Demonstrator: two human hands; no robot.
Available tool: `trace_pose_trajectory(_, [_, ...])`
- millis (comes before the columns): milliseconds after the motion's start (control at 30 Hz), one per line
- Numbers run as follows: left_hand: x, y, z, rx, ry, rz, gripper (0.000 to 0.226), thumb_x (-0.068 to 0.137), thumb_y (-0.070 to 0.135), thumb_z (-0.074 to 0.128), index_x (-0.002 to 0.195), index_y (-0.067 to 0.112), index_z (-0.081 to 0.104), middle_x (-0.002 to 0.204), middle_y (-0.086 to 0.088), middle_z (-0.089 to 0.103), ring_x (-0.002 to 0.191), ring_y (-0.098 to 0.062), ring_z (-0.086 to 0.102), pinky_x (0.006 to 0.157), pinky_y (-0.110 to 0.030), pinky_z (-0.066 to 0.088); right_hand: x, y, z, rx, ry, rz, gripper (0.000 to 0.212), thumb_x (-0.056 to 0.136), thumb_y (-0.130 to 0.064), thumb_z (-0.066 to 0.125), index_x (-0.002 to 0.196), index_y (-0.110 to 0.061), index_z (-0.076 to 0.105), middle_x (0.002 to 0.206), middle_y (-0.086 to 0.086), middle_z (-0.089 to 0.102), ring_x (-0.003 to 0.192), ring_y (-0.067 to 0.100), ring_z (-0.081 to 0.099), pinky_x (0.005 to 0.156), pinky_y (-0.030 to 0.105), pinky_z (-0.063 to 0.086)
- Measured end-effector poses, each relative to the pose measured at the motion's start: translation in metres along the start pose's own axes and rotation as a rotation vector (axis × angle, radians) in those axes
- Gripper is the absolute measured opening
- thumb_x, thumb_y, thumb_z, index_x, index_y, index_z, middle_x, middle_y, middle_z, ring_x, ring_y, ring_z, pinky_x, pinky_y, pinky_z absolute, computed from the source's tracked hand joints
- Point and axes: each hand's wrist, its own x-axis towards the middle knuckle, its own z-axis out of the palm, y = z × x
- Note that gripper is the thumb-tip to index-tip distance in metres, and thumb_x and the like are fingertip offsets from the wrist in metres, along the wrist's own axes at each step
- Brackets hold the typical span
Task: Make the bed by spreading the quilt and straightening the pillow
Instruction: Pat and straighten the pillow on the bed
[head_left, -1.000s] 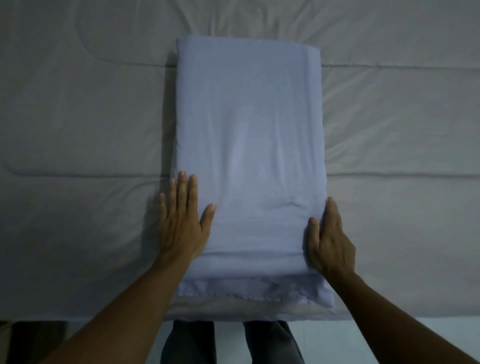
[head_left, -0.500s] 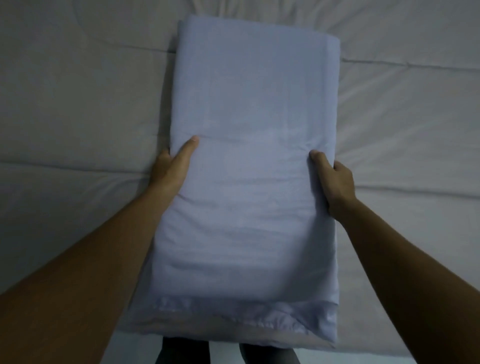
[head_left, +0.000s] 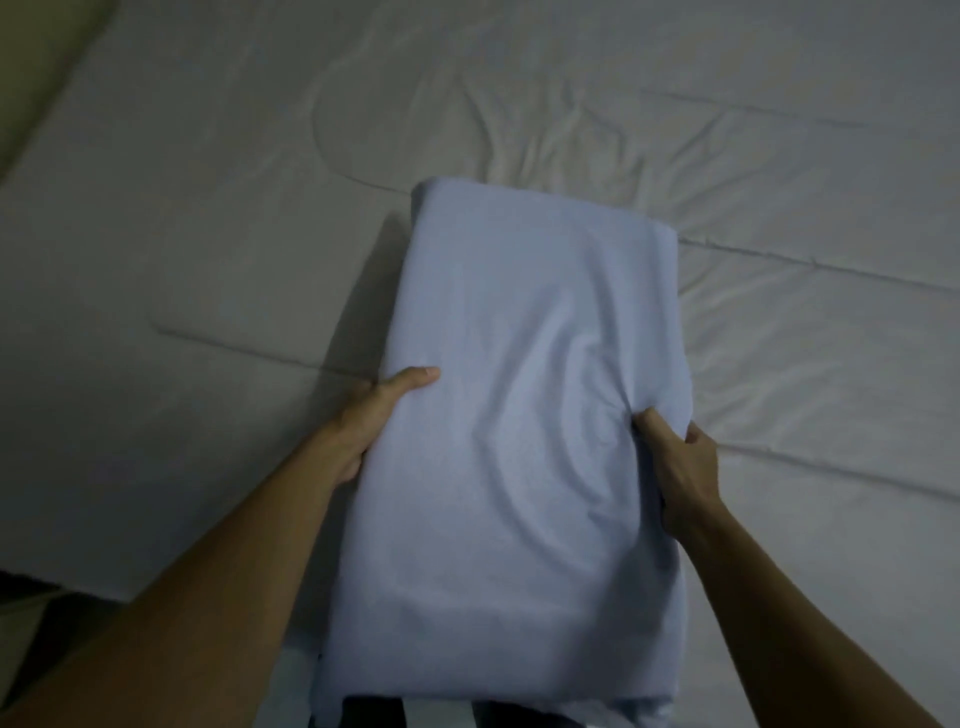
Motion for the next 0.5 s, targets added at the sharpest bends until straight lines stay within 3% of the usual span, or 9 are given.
trace_pose_trajectory(200, [-0.080,0.011,-0.102,-0.002,0.131,0.130,0.077,0.048,0.054,0.085,0.110,0.010,0.071,0.093,-0.006,0.079,0.083,-0.026,0.076,0.077,-0.045,0.062,-0.094,-0.025,0.066,0.017,-0.030,-0.066,0.028,0.084,-0.026,0.074,0.107,-0.014,0.065,0.098,-0.005,0.070,0.089,0.011,0.066,0.075,0.028,0.051])
trace_pose_trajectory(400, [-0.158,0.035,-0.263,-0.006,0.206,0.390,0.085,0.046,0.049,0.087,0.124,0.025,0.063,0.112,0.002,0.073,0.094,-0.018,0.073,0.078,-0.036,0.061,-0.203,-0.049,0.192,0.034,-0.110,-0.079,0.033,0.084,-0.028,0.072,0.111,-0.013,0.063,0.102,0.000,0.069,0.090,0.013,0.064,0.081,0.032,0.050])
trace_pose_trajectory(500, [-0.182,0.045,-0.338,0.033,0.280,0.476,0.107,0.043,0.049,0.088,0.139,0.032,0.045,0.124,0.004,0.063,0.100,-0.015,0.069,0.084,-0.037,0.059,-0.246,-0.053,0.253,0.040,-0.142,-0.082,0.034,0.084,-0.030,0.070,0.113,-0.013,0.061,0.104,0.000,0.068,0.090,0.015,0.063,0.085,0.035,0.051])
